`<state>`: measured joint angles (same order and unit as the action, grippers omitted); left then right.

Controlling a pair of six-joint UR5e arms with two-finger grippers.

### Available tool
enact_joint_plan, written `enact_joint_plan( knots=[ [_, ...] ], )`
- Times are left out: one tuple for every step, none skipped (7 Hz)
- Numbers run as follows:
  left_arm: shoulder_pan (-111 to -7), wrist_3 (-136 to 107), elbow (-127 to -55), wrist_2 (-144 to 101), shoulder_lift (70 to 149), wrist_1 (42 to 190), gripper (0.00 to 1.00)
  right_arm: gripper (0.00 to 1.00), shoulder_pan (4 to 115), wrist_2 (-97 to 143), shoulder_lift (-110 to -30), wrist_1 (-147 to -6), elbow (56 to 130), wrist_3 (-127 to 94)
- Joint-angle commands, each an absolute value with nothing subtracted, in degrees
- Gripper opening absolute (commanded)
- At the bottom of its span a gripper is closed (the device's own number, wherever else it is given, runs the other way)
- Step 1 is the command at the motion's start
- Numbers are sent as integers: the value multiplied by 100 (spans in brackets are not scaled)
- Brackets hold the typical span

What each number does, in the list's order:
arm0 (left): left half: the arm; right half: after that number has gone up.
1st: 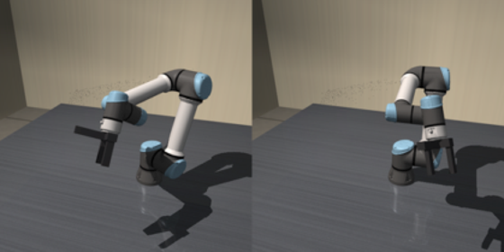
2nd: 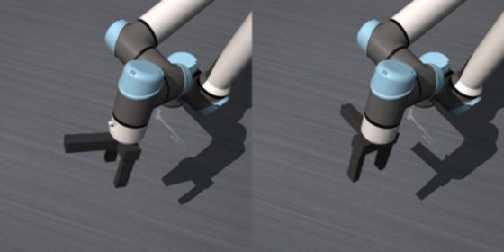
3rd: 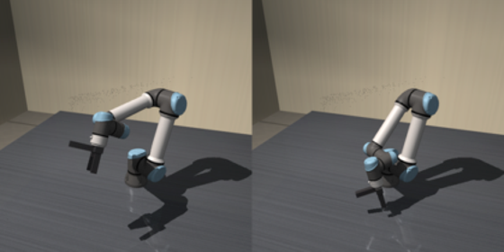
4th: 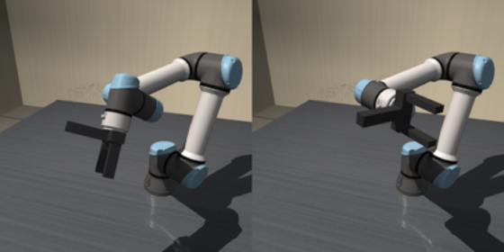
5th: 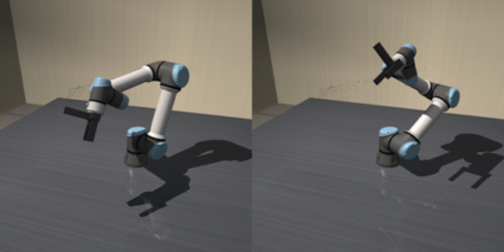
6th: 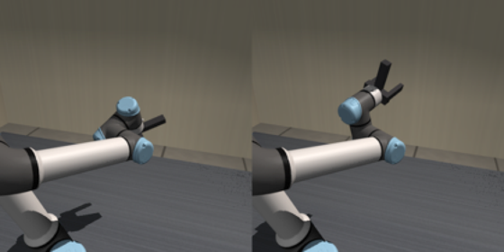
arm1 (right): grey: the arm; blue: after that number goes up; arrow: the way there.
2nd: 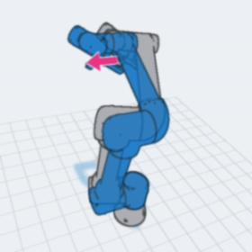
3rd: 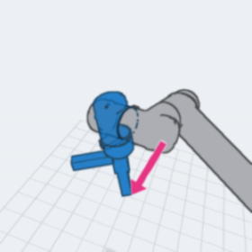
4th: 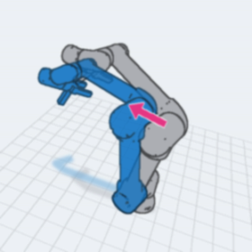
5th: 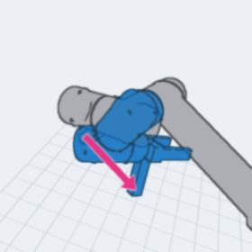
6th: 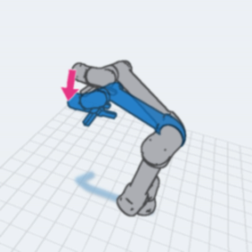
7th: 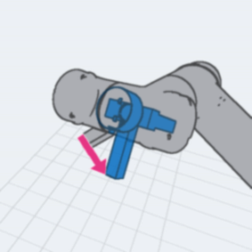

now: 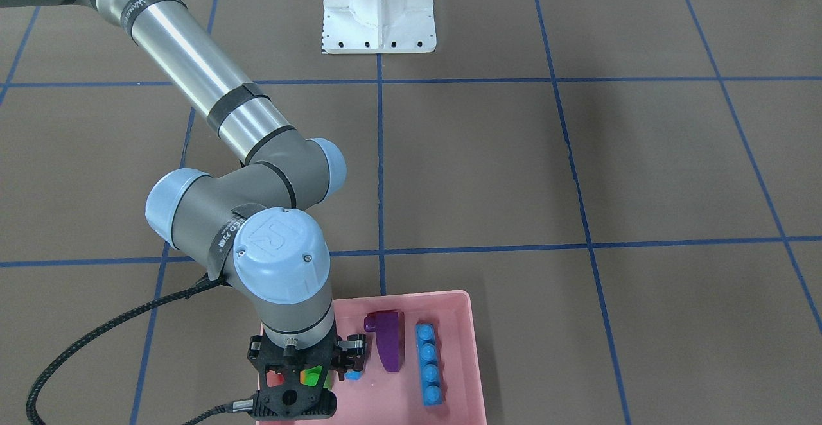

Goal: Put all blocks into box

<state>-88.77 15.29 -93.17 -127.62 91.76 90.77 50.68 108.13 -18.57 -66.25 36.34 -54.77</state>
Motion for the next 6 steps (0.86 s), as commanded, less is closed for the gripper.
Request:
enact_joint_plan(
  knots=[
    [-8877,1503,-9238,-12762,9071,9070,100,100,5167,10950,-1881,-7211,4171,-5362],
    [-8886,1494,-9150,-12753,9053,9079,100,100,5272,11116,-1994,-7781,4714,-5074],
    [-8955,1468,-9149,-12762,8809,9123,100,100,5387,11362,-2369,-8300,5372,-4741],
    [-9026,1372,-9054,-12779,8781,9167,100,100,5501,11434,-2930,-8454,6092,-4537],
    [-9226,1319,-9201,-13136,8772,9115,100,100,5711,11661,-3310,-8681,6587,-4292],
    [-9289,1266,-9446,-13244,8667,9088,100,100,5896,11785,-3592,-9084,6983,-3715]
  ],
)
